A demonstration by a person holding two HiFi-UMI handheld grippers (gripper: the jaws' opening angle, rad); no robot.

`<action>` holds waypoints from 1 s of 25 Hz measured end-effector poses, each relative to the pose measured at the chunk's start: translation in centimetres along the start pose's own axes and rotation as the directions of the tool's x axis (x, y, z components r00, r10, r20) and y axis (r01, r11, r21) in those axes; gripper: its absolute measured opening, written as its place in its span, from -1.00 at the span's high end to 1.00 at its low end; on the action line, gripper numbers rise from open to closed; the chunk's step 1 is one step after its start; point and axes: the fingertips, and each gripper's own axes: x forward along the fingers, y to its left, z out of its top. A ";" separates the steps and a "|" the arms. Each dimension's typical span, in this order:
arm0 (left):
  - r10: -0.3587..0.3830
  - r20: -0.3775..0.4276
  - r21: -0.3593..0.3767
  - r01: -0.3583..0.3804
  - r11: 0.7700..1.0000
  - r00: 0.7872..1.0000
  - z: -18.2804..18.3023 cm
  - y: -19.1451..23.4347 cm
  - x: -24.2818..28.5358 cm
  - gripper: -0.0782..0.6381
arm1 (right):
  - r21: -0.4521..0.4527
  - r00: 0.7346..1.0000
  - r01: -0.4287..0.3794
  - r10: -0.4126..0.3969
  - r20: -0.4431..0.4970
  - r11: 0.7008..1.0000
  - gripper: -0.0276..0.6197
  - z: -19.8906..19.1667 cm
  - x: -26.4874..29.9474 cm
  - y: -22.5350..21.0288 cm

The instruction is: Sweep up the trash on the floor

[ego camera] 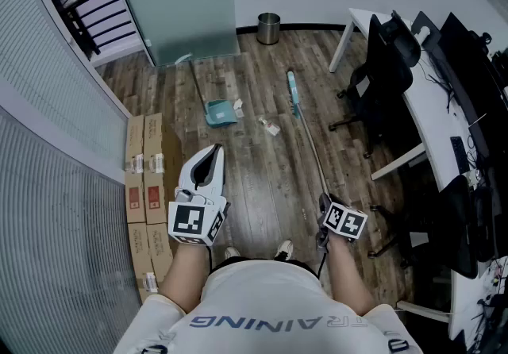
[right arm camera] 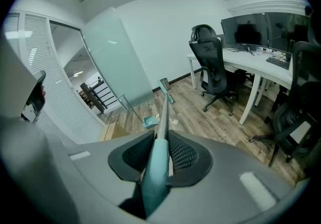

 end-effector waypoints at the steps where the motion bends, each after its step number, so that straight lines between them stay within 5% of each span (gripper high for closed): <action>1: 0.002 -0.002 0.000 -0.002 1.000 1.000 -0.1 0.0 0.0 0.78 | -0.003 1.000 -0.002 0.002 0.000 1.000 0.58 0.0 0.0 0.0; 25: 0.033 -0.040 -0.005 -0.033 0.999 0.999 -0.9 -4.1 1.8 0.78 | 0.010 0.998 -0.063 0.063 -0.012 0.998 0.58 1.2 0.6 -3.7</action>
